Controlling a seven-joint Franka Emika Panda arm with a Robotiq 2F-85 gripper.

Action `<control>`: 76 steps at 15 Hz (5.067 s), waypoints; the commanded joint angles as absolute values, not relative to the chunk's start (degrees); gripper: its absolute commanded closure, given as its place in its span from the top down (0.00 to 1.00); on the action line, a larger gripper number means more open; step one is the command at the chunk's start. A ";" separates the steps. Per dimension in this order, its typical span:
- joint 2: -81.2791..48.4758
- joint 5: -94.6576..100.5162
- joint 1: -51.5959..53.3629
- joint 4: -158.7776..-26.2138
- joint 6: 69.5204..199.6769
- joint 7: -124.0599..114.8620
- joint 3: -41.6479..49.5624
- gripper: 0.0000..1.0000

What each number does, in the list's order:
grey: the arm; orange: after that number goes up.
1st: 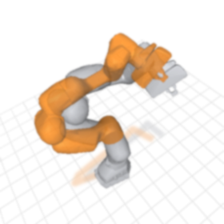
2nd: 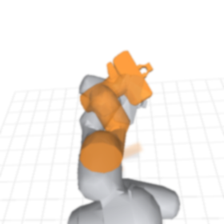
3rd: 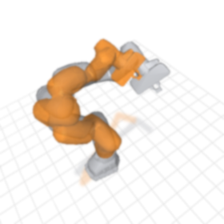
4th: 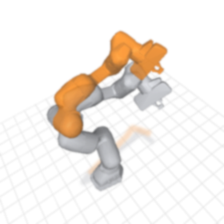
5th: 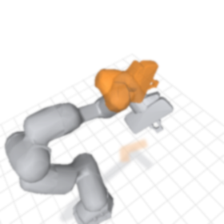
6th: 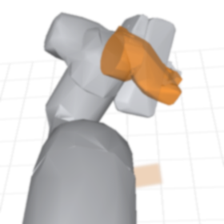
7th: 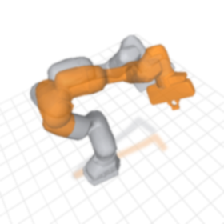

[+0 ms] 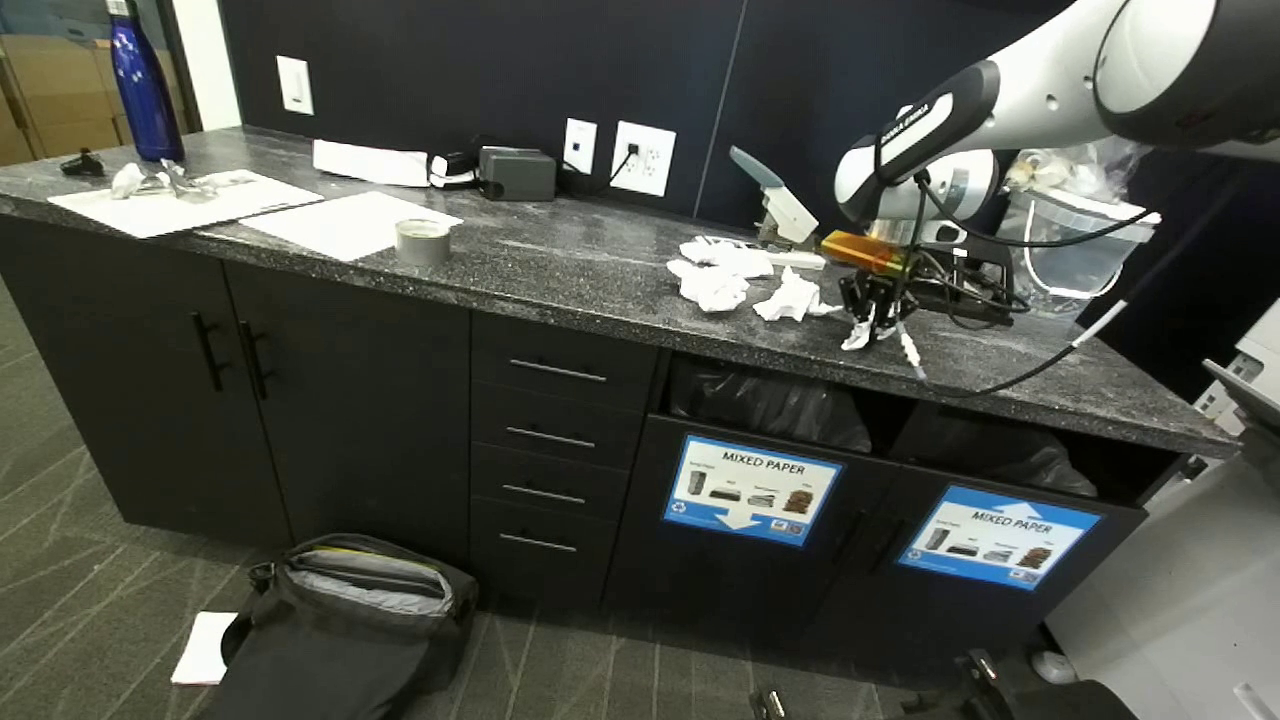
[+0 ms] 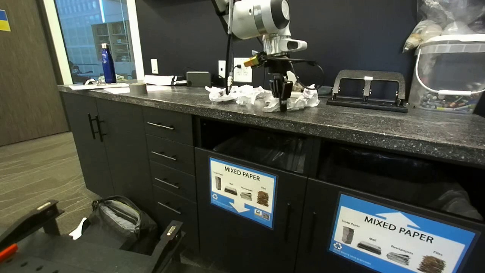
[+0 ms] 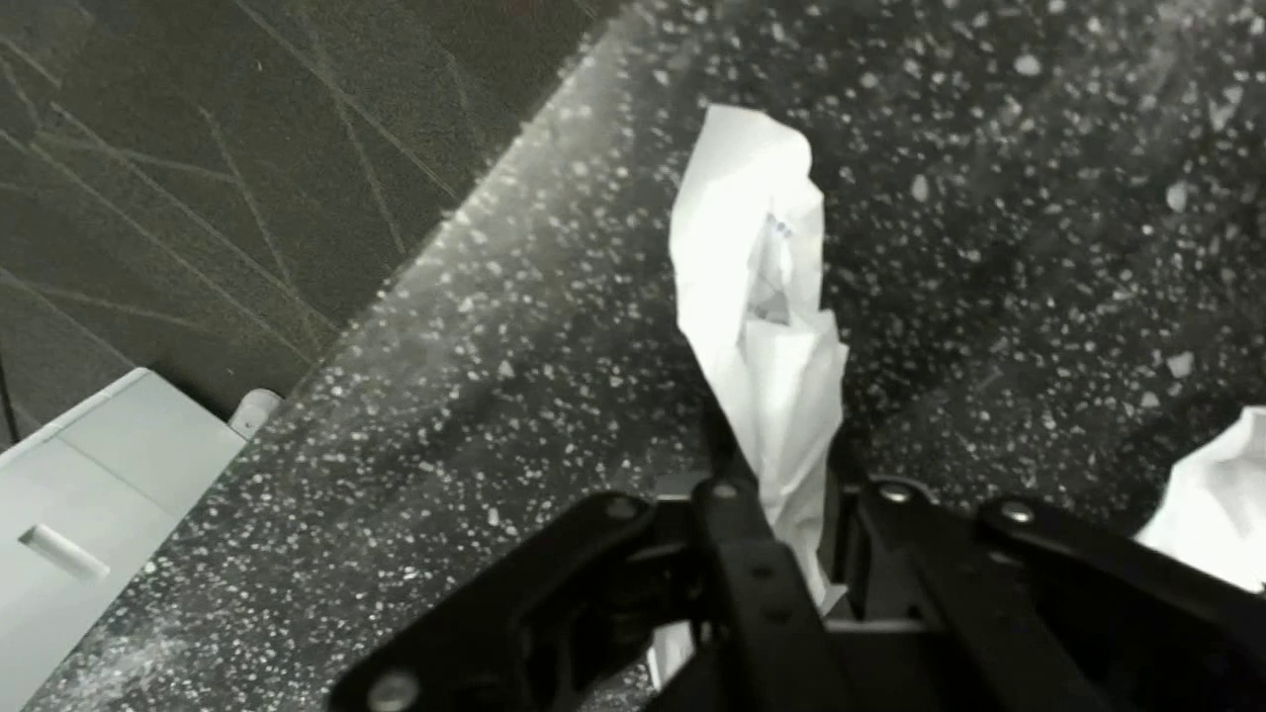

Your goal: Pick the papers on the counter and put them in the recycle bin

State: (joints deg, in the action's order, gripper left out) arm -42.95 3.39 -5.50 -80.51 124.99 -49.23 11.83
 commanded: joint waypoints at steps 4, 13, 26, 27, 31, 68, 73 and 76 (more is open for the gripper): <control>-31.10 0.65 -7.21 -100.84 130.12 -29.11 9.28 0.19; -18.37 -5.97 -9.24 -124.52 131.59 -4.77 6.37 0.19; -22.40 4.79 -6.20 -141.89 151.16 -4.02 8.55 0.18; -23.93 5.37 -5.72 -141.07 154.05 -4.85 8.89 0.18; -29.66 6.49 -2.63 -137.47 158.88 -7.55 10.79 0.18; -49.73 -5.97 6.95 -114.91 196.24 -13.57 15.67 0.18; -53.98 -14.02 8.49 -111.91 203.91 -11.29 15.77 0.18; -57.34 -18.70 9.94 -108.86 204.96 -9.82 16.57 0.18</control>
State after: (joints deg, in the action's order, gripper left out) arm -52.49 -14.09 8.31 -116.52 203.22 -11.87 14.79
